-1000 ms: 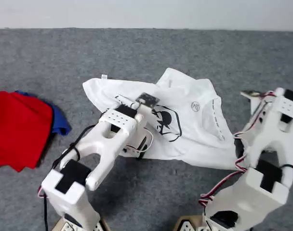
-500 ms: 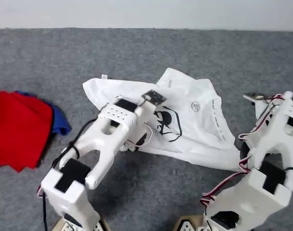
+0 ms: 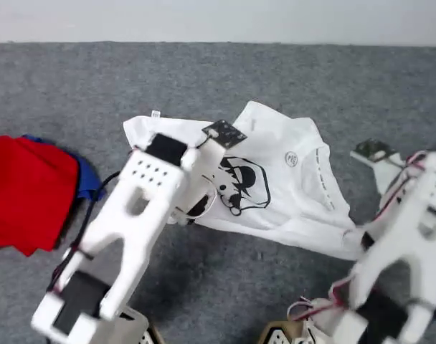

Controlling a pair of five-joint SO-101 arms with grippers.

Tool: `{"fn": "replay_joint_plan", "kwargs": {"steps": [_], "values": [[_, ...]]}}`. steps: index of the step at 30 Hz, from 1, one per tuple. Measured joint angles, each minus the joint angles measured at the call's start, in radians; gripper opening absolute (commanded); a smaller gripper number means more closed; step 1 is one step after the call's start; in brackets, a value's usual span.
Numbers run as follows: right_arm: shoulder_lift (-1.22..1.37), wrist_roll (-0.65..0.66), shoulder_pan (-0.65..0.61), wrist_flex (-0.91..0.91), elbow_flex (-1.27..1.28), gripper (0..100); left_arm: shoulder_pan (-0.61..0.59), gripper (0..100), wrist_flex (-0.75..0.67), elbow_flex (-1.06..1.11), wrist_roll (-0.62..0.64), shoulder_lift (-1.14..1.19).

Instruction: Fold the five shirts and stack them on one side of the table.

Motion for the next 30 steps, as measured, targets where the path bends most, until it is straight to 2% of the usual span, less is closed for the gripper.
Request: {"fn": "replay_joint_plan", "kwargs": {"steps": [4, 11, 19, 22, 25, 30], "values": [[-0.242, 0.026, 0.000, 0.000, 0.121, 0.9, 0.000, 1, 0.006, 0.112, -0.005, -0.170], [-0.588, 0.032, 0.000, 0.000, 0.189, 0.9, 0.000, 1, 0.006, 0.362, -0.009, -0.537], [-0.776, 0.026, 0.000, 0.000, 0.209, 0.9, -0.014, 1, 0.006, 0.384, 0.031, -0.884], [-0.783, -0.064, 0.000, -0.009, 0.224, 0.9, -0.084, 1, 0.006, 0.384, 0.040, -0.924], [-0.772, -0.190, -0.060, -0.089, 0.250, 0.9, -0.193, 1, -0.009, 0.367, 0.040, -0.916], [-0.750, -0.405, -0.247, -0.259, 0.273, 0.9, -0.307, 1, -0.158, 0.351, -0.002, -0.740]]}}
